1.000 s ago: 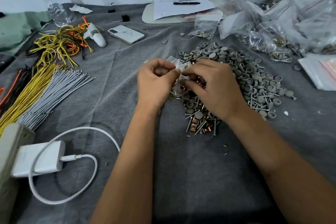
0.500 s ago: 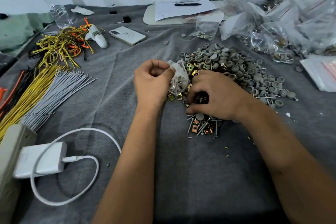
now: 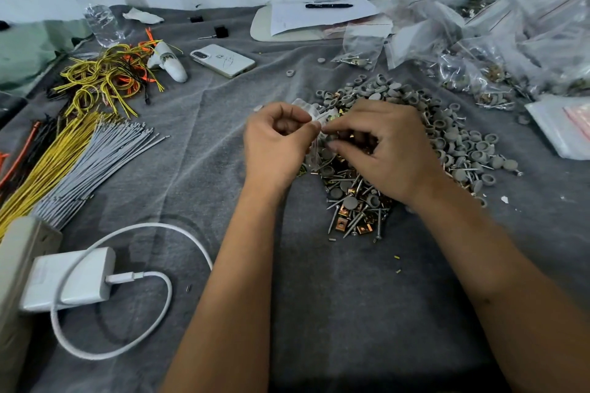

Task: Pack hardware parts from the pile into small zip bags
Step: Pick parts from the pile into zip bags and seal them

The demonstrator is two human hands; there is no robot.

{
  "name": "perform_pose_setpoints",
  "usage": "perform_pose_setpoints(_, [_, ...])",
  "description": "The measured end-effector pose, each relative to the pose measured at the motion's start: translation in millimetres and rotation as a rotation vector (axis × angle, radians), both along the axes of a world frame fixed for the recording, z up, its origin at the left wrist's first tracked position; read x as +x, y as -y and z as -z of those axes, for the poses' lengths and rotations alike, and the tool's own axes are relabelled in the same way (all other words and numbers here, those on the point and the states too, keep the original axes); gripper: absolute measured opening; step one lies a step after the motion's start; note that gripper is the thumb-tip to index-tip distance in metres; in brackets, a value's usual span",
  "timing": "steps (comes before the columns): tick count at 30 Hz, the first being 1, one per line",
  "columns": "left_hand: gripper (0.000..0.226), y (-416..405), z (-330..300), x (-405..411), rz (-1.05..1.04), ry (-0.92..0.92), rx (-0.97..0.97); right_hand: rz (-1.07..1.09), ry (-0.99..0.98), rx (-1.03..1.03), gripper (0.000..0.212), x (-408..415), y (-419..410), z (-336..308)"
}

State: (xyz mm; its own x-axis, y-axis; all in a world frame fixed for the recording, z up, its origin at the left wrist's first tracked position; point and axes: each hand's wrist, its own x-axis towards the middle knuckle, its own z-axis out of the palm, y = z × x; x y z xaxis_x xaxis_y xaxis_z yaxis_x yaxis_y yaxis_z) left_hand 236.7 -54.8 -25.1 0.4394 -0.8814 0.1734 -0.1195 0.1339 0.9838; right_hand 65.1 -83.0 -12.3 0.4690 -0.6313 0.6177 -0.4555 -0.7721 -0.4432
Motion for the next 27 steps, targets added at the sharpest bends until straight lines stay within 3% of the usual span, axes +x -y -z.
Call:
perform_pose_setpoints(6, [0.015, -0.2, -0.6, -0.1, -0.014, -0.036, 0.001, 0.047, -0.05, 0.0, 0.027, 0.9, 0.8, 2.5])
perform_pose_setpoints(12, [0.02, 1.5, -1.0, -0.4, -0.091, -0.133, 0.003, 0.023, 0.034, 0.057, 0.011, -4.2, 2.7, 0.1])
perform_pose_setpoints(14, [0.021, 1.7, -1.4, 0.7, -0.114, -0.135, 0.0, -0.027, -0.045, 0.073, 0.01, -7.3, 3.4, -1.8])
perform_pose_setpoints(20, [0.021, 0.9, -3.1, 0.1, -0.131, -0.131, 0.013, -0.014, -0.544, 0.207, 0.021, -6.9, 4.1, -5.8])
perform_pose_setpoints(23, [0.02, 0.4, -4.1, -0.7, -0.131, -0.128, 0.013, 0.001, -0.601, 0.219, 0.018, -5.2, 2.7, -5.8])
perform_pose_setpoints(27, [0.019, 0.0, -4.9, -1.8, -0.128, -0.127, 0.021, -0.041, -0.529, 0.267, 0.014, -7.3, 3.5, -4.6])
